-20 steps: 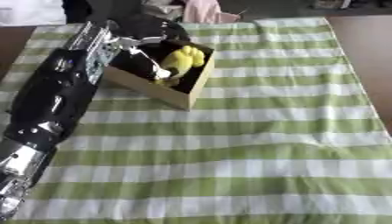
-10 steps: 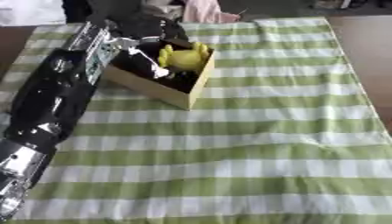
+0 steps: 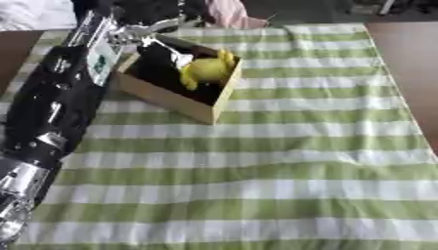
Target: Pick up objects on the table and place them in the box.
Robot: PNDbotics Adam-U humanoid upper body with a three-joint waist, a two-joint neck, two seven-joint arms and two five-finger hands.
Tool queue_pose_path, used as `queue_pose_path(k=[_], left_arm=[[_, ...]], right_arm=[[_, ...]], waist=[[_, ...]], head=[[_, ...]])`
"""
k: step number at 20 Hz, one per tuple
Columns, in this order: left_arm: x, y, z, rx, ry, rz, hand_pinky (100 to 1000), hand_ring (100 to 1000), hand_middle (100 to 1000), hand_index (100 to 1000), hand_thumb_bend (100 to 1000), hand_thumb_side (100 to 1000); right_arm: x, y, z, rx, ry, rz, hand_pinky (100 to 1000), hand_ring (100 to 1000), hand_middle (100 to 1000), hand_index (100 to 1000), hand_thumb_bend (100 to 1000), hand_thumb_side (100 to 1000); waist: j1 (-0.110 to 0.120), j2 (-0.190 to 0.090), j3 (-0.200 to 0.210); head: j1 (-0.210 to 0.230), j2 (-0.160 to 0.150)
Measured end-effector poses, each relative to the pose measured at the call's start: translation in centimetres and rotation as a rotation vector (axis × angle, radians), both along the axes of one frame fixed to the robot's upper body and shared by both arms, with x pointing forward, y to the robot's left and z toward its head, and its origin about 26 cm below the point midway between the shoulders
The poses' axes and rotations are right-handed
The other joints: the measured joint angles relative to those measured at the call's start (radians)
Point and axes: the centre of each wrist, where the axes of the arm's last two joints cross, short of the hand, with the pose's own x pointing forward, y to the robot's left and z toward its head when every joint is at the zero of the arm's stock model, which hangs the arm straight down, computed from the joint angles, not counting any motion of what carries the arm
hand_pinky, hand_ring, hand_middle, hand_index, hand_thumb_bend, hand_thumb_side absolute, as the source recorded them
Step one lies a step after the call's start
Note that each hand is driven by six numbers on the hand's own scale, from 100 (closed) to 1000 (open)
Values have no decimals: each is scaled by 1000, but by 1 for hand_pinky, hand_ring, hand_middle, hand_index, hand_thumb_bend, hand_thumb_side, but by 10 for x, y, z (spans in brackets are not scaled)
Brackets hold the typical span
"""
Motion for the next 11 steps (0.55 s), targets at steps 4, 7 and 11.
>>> queue_pose_path(k=[4, 7, 11], left_arm=[[-16, 10, 22, -90, -44, -63, 758, 865, 804, 894, 100, 203], [-30, 25, 34, -164, -85, -109, 734, 847, 789, 880, 100, 133], [-51, 49, 36, -298, -120, -168, 711, 831, 781, 880, 100, 167]], right_arm=[[-1, -1, 0, 0, -2, -6, 633, 707, 744, 766, 100, 761], [-1, -1, 0, -1, -2, -13, 636, 708, 744, 766, 100, 757], [-2, -1, 3, -12, -12, -23, 640, 710, 745, 766, 100, 752]], waist=[[1, -7, 8], [5, -12, 14], [6, -13, 18]], head=[[-10, 2], [-19, 7], [-29, 9]])
